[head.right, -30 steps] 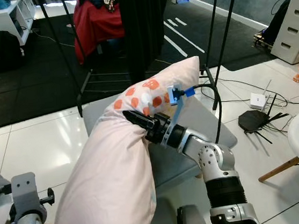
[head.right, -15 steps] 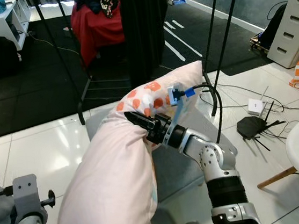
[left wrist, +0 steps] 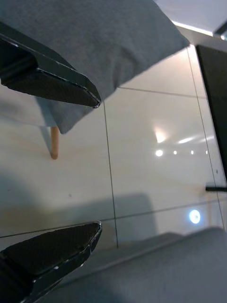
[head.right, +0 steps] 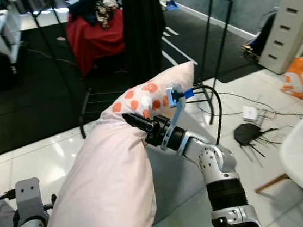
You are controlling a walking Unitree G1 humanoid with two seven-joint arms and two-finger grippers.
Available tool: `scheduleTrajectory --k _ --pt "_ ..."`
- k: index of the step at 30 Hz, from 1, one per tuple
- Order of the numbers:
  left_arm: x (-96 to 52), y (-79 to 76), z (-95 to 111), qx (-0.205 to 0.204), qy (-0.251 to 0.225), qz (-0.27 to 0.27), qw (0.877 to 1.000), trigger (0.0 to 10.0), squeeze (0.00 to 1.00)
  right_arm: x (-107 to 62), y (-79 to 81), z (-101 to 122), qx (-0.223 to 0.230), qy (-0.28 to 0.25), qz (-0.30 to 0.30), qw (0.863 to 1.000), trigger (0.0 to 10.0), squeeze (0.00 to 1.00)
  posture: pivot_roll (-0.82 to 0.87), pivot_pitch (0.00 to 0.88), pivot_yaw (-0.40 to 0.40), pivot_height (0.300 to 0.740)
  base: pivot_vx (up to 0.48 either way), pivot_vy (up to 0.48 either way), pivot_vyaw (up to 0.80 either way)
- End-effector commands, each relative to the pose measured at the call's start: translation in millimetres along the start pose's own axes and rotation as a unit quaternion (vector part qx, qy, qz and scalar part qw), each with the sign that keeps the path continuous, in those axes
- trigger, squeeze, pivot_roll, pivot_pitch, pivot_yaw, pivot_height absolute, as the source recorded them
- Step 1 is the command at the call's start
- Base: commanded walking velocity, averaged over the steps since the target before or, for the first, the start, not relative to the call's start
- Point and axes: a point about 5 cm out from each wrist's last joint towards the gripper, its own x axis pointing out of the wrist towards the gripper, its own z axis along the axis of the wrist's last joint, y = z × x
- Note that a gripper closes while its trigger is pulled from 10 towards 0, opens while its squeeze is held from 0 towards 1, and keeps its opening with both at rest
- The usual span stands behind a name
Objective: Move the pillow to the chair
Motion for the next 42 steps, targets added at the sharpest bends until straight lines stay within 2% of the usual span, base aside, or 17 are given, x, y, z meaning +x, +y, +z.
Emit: scheduleTrajectory --k 1,12,14,16,17,18,19,21,22,25,26,27,29,30,33,37,42 --pt "-3.6 -0.5 -9.8 0.004 0.016 0.000 1.000 10.0 0.00 3.3 6.0 11.3 -0.022 -0.026 0.020 0.999 10.0 0.00 -0.09 0.077 -0.047 0.734 0.000 0.000 0.00" --pt "-4.4 -1.4 -9.9 0.005 0.010 -0.005 1.000 10.0 0.00 3.8 -2.6 5.0 -0.045 -0.008 -0.021 0.999 10.0 0.00 -0.09 0.078 -0.050 0.740 0.000 0.000 0.00" --pt "-5.0 -2.1 -11.4 0.006 0.013 -0.008 1.000 10.0 0.00 0.0 -14.3 2.8 -0.039 -0.007 -0.059 0.997 10.0 0.00 -0.09 0.077 -0.049 0.740 0.000 0.000 -0.79" --pt "-5.0 -2.1 -11.6 0.006 0.013 -0.008 1.000 10.0 0.00 -0.8 -16.4 2.6 -0.039 -0.006 -0.066 0.997 10.0 0.00 -0.09 0.077 -0.049 0.740 0.000 0.000 -0.78" --pt "-5.2 -2.1 -12.4 0.005 0.016 -0.009 1.000 10.0 0.00 -4.7 -24.5 1.3 -0.041 -0.003 -0.092 0.995 10.0 0.00 -0.09 0.075 -0.050 0.740 0.000 0.000 -0.77" --pt "-5.7 -2.4 -14.4 0.003 0.021 -0.013 1.000 10.0 0.00 -11.1 -35.3 -0.7 -0.040 -0.001 -0.126 0.991 10.0 0.00 -0.09 0.073 -0.051 0.740 0.000 0.000 -0.76" --pt "-6.6 -3.2 -18.0 0.000 0.031 -0.019 0.999 10.0 0.00 -23.9 -52.9 -3.9 -0.037 0.001 -0.184 0.982 10.0 0.00 -0.09 0.073 -0.051 0.740 0.000 0.000 -0.76" --pt "-7.0 -3.6 -19.1 -0.001 0.034 -0.022 0.999 10.0 0.00 -28.9 -58.8 -5.3 -0.036 0.003 -0.205 0.978 10.0 0.00 -0.09 0.070 -0.052 0.740 0.000 0.000 -0.76" --pt "-7.8 -5.5 -21.3 -0.002 0.040 -0.030 0.999 10.0 0.00 -40.2 -70.3 -7.9 -0.040 0.010 -0.248 0.968 10.0 0.00 -0.09 0.069 -0.051 0.740 0.000 0.000 -0.76" --pt "-8.4 -6.8 -22.7 -0.002 0.044 -0.034 0.998 10.0 0.00 -46.8 -76.4 -9.2 -0.043 0.012 -0.272 0.961 10.0 0.00 -0.09 0.069 -0.051 0.740 0.000 0.000 -0.76" --pt "-9.9 -9.6 -25.9 0.001 0.051 -0.041 0.998 10.0 0.00 -57.5 -84.5 -11.6 -0.045 0.015 -0.307 0.950 10.0 0.00 -0.10 0.063 -0.051 0.740 0.000 0.000 -0.76" --pt "-9.9 -9.6 -25.9 0.001 0.051 -0.041 0.998 10.0 0.00 -57.5 -84.5 -11.6 -0.045 0.015 -0.307 0.950 10.0 0.00 -0.10 0.063 -0.051 0.740 0.000 0.000 -0.76" --pt "-12.5 -15.0 -31.0 0.004 0.064 -0.055 0.996 10.0 0.00 -75.4 -96.1 -16.4 -0.050 0.027 -0.364 0.930 10.0 0.00 -0.10 0.063 -0.051 0.740 0.000 0.000 -0.76" --pt "-12.5 -15.0 -31.0 0.004 0.064 -0.055 0.996 10.0 0.00 -75.4 -96.1 -16.4 -0.050 0.027 -0.364 0.930 10.0 0.00 -0.10 0.063 -0.051 0.740 0.000 0.000 -0.76" --pt "-17.9 -23.3 -40.4 0.014 0.084 -0.072 0.994 10.0 0.00 -91.9 -105.5 -24.9 -0.054 0.041 -0.411 0.909 10.0 0.00 -0.11 0.058 -0.049 0.740 0.000 0.000 -0.76" --pt "-25.1 -29.0 -52.2 0.022 0.105 -0.085 0.991 10.0 0.00 -87.6 -106.3 -31.4 -0.056 0.046 -0.407 0.911 10.0 0.00 -0.11 0.056 -0.049 0.740 0.000 0.000 -0.76" --pt "-26.1 -28.5 -54.7 0.022 0.111 -0.087 0.990 10.0 0.00 -86.4 -106.9 -33.0 -0.057 0.048 -0.408 0.910 10.0 0.00 -0.11 0.055 -0.052 0.740 0.000 0.000 -0.76"
